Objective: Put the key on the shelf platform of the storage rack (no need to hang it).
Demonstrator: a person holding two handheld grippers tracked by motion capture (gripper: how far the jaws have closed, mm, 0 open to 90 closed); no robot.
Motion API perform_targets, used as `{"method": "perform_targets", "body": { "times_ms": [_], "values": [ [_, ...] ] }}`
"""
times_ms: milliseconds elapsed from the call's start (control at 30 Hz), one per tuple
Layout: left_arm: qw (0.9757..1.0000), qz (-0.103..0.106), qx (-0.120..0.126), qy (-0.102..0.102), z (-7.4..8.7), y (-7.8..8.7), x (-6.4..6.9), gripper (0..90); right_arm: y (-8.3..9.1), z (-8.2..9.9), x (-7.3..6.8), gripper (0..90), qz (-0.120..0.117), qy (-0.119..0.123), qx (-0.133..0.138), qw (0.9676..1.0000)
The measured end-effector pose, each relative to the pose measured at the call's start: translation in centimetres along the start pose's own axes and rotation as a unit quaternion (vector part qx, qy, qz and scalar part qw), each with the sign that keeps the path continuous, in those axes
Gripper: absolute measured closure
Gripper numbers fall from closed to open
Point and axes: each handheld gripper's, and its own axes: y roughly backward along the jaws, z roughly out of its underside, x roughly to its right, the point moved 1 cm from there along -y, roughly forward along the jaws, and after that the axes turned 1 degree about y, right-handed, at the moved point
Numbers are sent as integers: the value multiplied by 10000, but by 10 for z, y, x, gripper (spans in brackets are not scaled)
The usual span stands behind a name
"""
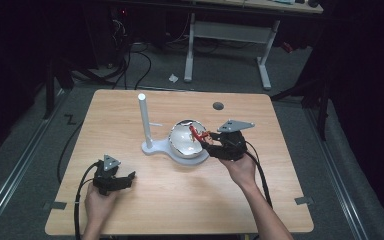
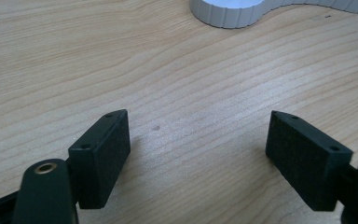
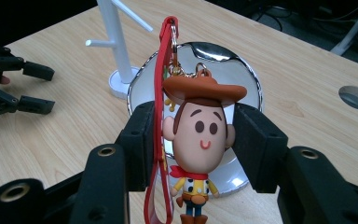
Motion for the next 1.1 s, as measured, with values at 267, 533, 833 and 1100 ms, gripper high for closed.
{"method": "perform_targets", "body": {
  "times_ms": [267, 533, 833, 1100],
  "values": [
    [10000, 0, -2, -2, 0, 0, 0, 221, -8, -5, 2, 519, -13, 5, -35, 10000],
    [10000, 1, 0, 3, 0, 0, 0, 221, -19, -12, 0, 518, -47, 88, -108, 9999],
    [10000, 0, 0, 2, 0, 0, 0, 221, -44, -15, -4, 518, -189, 162, -292, 9993],
    [10000, -9, 6, 10, 0, 0, 0, 223, -66, -14, -3, 518, -114, 248, -621, 9977]
  ]
}}
